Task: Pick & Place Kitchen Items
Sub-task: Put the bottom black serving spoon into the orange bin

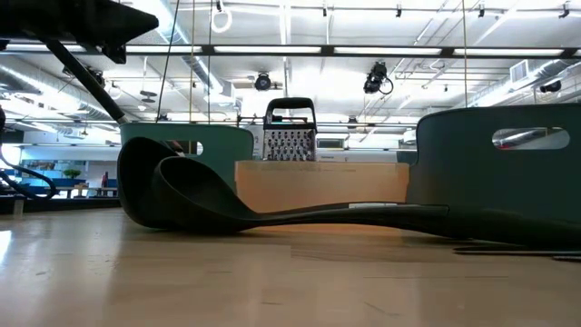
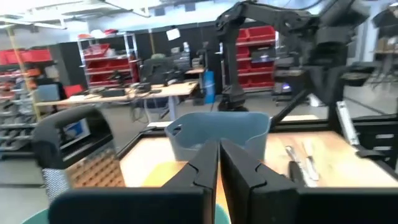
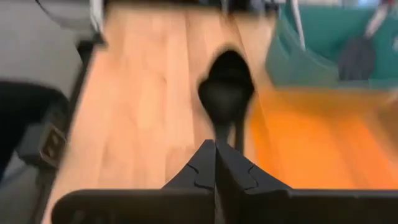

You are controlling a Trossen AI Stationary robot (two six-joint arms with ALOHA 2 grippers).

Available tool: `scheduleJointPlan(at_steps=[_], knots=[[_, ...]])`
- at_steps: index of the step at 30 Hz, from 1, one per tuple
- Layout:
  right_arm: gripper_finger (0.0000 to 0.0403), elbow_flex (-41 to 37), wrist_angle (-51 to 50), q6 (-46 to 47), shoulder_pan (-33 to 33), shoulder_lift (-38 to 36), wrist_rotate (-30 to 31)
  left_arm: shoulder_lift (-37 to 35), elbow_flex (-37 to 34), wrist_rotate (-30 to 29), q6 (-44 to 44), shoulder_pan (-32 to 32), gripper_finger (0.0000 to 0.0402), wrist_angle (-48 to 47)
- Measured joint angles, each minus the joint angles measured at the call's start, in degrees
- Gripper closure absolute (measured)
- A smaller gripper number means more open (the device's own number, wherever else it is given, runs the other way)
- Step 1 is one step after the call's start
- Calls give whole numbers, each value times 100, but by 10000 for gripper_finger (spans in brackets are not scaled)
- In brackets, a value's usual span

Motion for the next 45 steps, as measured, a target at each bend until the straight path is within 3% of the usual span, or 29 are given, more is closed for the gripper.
scheduleJointPlan(at_steps=[5, 9, 11, 18, 22, 32, 45], knots=[[392, 919, -1499, 453, -478, 299, -1073, -2, 0, 158, -312, 2, 386, -9], [380, 1382, -1721, 434, -866, 688, -1886, 2, 0, 757, -349, -2, 394, -43], [356, 1586, -1718, 429, -1043, 921, -2289, 2, 0, 838, -476, -4, 395, -56], [231, 2007, -1884, 307, -1513, 1644, -2535, 1, 0, 837, -618, -4, 392, -67], [207, 2066, -1887, 292, -1686, 2043, -3079, 2, 0, 729, -558, -4, 391, -75], [219, 2073, -1930, 459, -1600, 2747, -2470, 2, 0, 715, -561, -4, 390, -195], [244, 2075, -2296, 1333, -1222, 3057, -2380, 2, 0, 715, -574, -4, 390, -243]])
